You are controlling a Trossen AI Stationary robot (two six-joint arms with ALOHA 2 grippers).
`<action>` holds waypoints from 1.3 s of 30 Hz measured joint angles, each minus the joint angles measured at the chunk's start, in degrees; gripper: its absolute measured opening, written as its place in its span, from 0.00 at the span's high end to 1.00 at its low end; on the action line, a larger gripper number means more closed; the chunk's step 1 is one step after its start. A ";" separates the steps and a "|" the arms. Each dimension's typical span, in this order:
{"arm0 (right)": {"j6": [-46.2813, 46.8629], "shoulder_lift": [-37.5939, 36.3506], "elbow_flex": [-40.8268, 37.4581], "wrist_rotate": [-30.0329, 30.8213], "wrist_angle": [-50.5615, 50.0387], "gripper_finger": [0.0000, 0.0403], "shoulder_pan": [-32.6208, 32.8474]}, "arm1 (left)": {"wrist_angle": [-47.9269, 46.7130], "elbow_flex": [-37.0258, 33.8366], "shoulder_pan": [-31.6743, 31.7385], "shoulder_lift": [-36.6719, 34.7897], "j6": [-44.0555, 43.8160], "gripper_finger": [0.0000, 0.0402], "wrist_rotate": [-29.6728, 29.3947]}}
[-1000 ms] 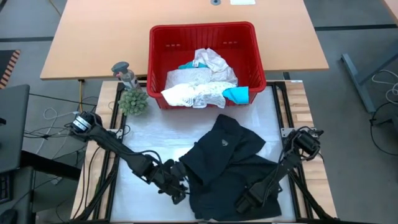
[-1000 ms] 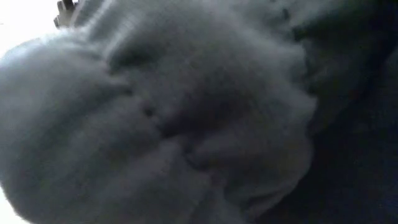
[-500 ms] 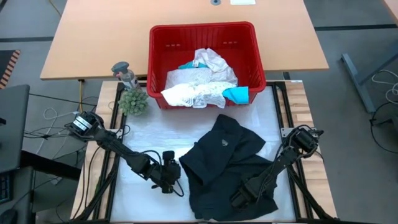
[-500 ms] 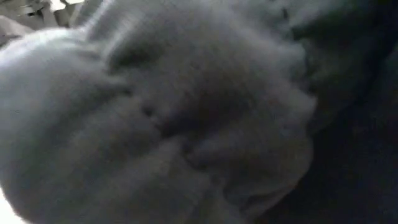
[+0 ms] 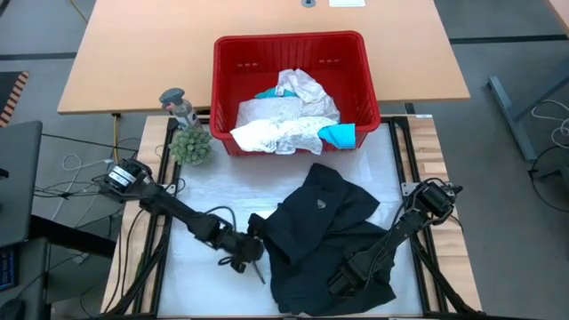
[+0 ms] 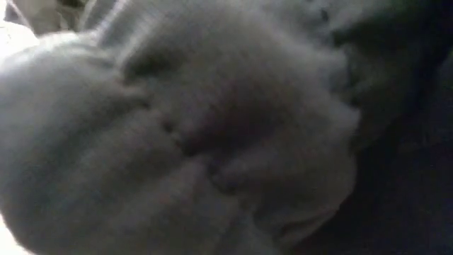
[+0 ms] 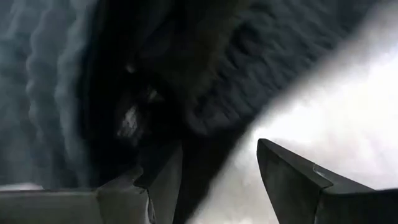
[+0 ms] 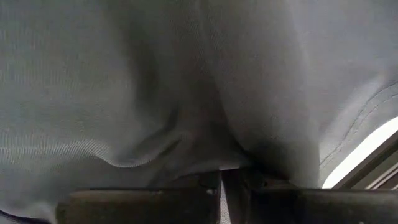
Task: Fold Laundry from Bin
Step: Fold the black shorts
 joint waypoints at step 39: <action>-3.01 0.02 0.00 -1.77 0.44 0.92 -3.96 | -57.22 14.23 1.45 -18.74 -11.97 0.96 6.70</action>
